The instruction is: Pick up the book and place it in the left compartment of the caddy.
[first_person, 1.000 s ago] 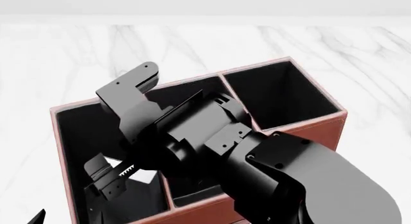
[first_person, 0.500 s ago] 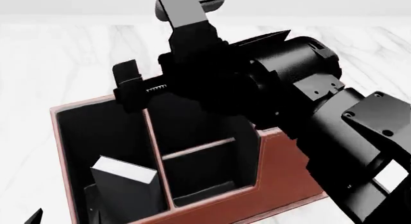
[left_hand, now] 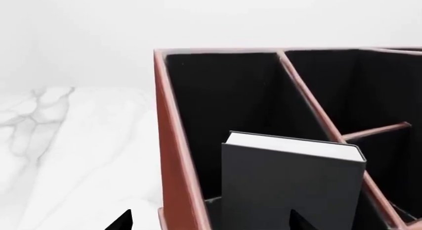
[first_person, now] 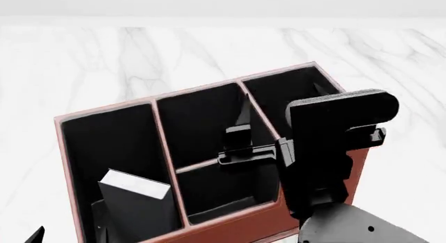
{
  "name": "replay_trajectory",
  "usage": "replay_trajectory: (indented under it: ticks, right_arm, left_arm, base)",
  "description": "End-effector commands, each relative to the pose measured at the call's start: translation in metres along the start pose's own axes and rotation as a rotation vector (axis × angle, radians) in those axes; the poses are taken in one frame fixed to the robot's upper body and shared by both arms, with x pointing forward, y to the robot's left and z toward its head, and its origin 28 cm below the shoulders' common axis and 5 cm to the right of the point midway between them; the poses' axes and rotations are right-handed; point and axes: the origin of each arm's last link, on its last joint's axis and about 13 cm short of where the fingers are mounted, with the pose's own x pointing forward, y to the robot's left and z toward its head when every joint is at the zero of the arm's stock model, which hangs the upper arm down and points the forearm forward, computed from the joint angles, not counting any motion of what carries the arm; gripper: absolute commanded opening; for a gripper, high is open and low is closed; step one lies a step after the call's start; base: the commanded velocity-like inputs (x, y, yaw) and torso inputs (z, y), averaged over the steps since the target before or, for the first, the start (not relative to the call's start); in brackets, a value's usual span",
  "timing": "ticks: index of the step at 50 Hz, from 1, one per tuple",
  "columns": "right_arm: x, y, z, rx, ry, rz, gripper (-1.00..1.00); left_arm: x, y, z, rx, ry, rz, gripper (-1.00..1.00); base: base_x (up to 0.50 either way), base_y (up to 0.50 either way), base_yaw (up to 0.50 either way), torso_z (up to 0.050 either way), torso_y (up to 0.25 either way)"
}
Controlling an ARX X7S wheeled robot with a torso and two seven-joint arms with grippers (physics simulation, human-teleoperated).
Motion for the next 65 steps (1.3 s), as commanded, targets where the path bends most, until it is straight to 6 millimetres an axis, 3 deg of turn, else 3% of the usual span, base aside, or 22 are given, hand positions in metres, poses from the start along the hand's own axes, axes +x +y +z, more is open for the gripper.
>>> replay_trajectory:
  ticks: [1,10,30,35,42,50,65]
  right_arm:
    - [-0.051,0.014,-0.019,0.002,-0.201,-0.071,1.0]
    - [-0.06,0.015,-0.039,-0.006,-0.182,-0.127,1.0]
    - [-0.059,0.02,-0.04,-0.029,-0.191,-0.099,1.0]
    - [-0.059,0.021,-0.039,-0.03,-0.192,-0.093,1.0]
    - [-0.058,0.02,-0.026,-0.036,-0.221,-0.101,1.0]
    - [-0.052,0.014,-0.006,-0.07,-0.249,-0.118,1.0]
    - [-0.038,0.006,0.033,-0.12,-0.307,-0.129,1.0]
  left_arm:
    - [0.001,-0.002,0.002,0.003,-0.02,0.001,1.0]
    - [0.0,-0.003,0.0,0.014,-0.016,-0.001,1.0]
    - [0.0,-0.003,0.005,0.039,-0.036,0.009,1.0]
    - [0.004,-0.002,0.023,0.002,-0.02,0.052,1.0]
    - [0.015,-0.003,0.081,0.014,-0.144,0.11,1.0]
    - [0.037,-0.007,0.126,0.029,-0.303,0.107,1.0]
    - [0.05,-0.012,0.181,0.034,-0.425,0.12,1.0]
  base:
    - [0.0,0.0,0.0,0.0,0.0]
    - [0.0,0.0,0.0,0.0,0.0]
    - [0.0,0.0,0.0,0.0,0.0]
    - [0.0,0.0,0.0,0.0,0.0]
    - [0.0,0.0,0.0,0.0,0.0]
    - [0.0,0.0,0.0,0.0,0.0]
    - [0.0,0.0,0.0,0.0,0.0]
